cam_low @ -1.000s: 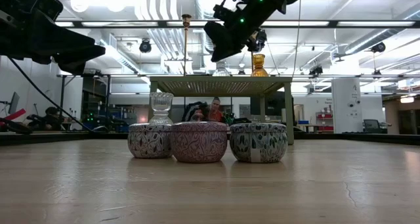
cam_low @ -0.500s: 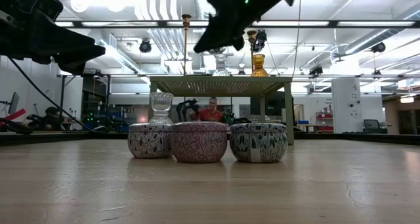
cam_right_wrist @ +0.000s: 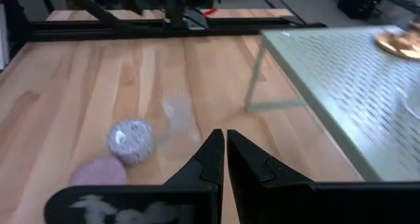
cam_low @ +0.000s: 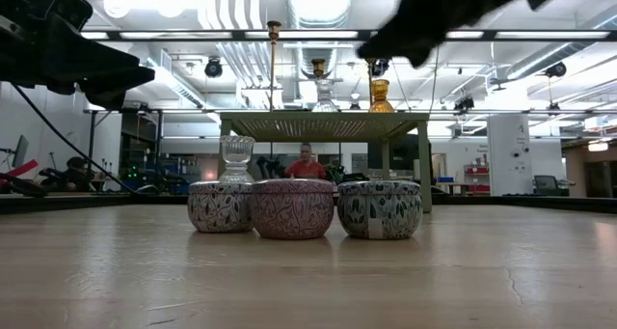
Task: Pick & Place candle stick holders
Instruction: Put the transparent candle holder on the shelf
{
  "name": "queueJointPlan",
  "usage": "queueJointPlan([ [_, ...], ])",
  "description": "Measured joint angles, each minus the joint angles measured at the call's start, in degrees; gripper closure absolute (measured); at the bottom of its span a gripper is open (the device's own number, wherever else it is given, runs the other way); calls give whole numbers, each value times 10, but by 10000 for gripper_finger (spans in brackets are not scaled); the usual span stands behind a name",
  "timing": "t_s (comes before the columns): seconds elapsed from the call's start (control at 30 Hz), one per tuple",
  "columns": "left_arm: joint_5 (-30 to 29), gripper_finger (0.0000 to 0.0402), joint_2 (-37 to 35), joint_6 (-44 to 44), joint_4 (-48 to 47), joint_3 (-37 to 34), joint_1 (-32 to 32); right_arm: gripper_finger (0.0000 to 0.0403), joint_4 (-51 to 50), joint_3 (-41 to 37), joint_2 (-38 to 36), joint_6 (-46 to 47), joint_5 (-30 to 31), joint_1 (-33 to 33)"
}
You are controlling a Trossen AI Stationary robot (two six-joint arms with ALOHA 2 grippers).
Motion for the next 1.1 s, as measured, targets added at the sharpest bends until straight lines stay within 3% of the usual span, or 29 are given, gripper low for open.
queueJointPlan([
  [0.37, 0, 234, 0, 0, 0, 0, 0, 390, 124, -194, -184, -59, -57, -35],
  [0.5, 0, 234, 0, 0, -1, 0, 0, 390, 109, -237, -245, -63, -72, -49],
  [0.67, 0, 234, 0, 0, -1, 0, 0, 390, 110, -277, -320, -30, -153, -74],
  [1.1, 0, 234, 0, 0, -1, 0, 0, 390, 104, -359, -423, 33, -158, -86],
])
